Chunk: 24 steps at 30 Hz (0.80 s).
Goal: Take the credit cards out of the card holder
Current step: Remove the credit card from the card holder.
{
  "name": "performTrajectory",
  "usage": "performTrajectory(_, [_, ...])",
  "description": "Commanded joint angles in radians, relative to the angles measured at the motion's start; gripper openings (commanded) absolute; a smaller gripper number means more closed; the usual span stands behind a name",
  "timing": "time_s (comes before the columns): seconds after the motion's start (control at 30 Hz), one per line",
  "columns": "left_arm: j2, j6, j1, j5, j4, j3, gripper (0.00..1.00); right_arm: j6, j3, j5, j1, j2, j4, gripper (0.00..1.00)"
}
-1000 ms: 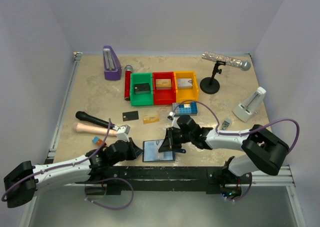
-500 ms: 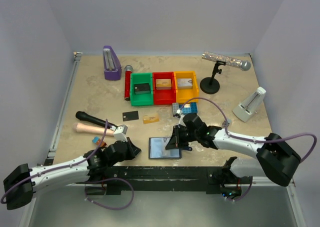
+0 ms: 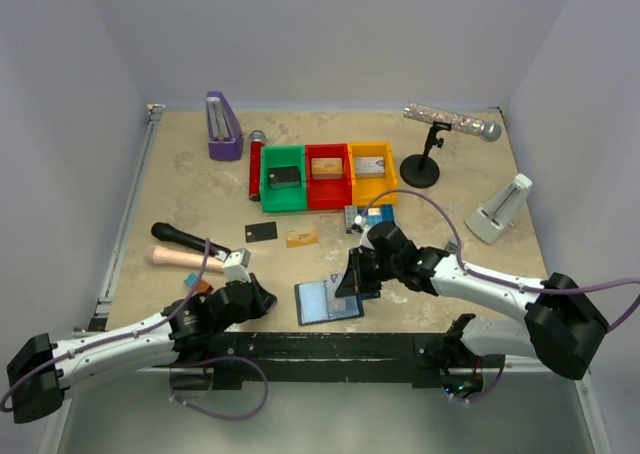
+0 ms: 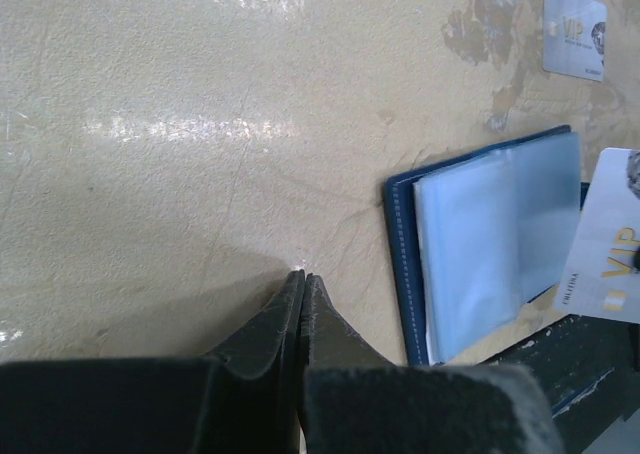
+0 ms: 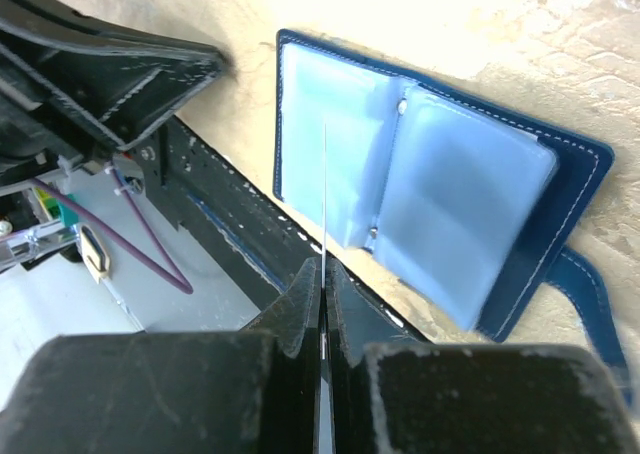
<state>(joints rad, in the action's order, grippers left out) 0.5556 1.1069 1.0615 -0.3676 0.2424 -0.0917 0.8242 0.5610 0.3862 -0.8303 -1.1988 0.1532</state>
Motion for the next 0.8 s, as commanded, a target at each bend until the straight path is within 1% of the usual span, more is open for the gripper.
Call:
performTrajectory(0.0, [-0.069, -0.019, 0.000, -0.002, 0.006, -0.037, 0.03, -0.019, 0.056, 0.020, -0.015, -0.041, -0.015, 0.00])
performTrajectory(0.1, [-0.101, -0.027, 0.000, 0.005, -0.003, -0.051, 0.05, -0.007, 0.057, 0.023, -0.020, -0.054, -0.032, 0.00])
performTrajectory(0.2, [-0.097, -0.050, 0.000, 0.036, -0.034, -0.068, 0.09, -0.005, 0.044, -0.013, -0.021, -0.012, -0.033, 0.00])
performTrajectory(0.27, [-0.091, -0.065, 0.000, 0.071, -0.087, -0.072, 0.23, 0.012, -0.005, -0.026, -0.021, 0.063, -0.102, 0.00])
performTrajectory(0.37, [-0.092, -0.088, 0.000, 0.160, -0.225, -0.053, 0.53, 0.045, -0.081, -0.026, -0.021, 0.184, -0.257, 0.00])
performTrajectory(0.4, [-0.095, -0.087, 0.000, 0.189, -0.318, -0.036, 0.61, 0.061, -0.104, -0.020, -0.021, 0.227, -0.311, 0.00])
performTrajectory(0.47, [-0.103, -0.084, 0.000, 0.248, -0.450, -0.013, 0.70, 0.081, -0.127, 0.008, -0.021, 0.261, -0.386, 0.00])
performTrajectory(0.5, [-0.109, -0.088, 0.000, 0.266, -0.512, -0.002, 0.73, 0.092, -0.127, 0.026, -0.021, 0.265, -0.418, 0.00])
performTrajectory(0.6, [-0.117, -0.117, 0.000, 0.321, -0.642, 0.006, 0.75, 0.122, -0.125, 0.074, -0.021, 0.268, -0.484, 0.00])
performTrajectory(0.7, [-0.125, -0.142, 0.000, 0.363, -0.728, 0.012, 0.75, 0.141, -0.127, 0.086, -0.027, 0.266, -0.526, 0.00])
performTrajectory(0.77, [-0.122, -0.151, 0.000, 0.389, -0.753, 0.012, 0.74, 0.156, -0.128, 0.091, -0.030, 0.263, -0.559, 0.00])
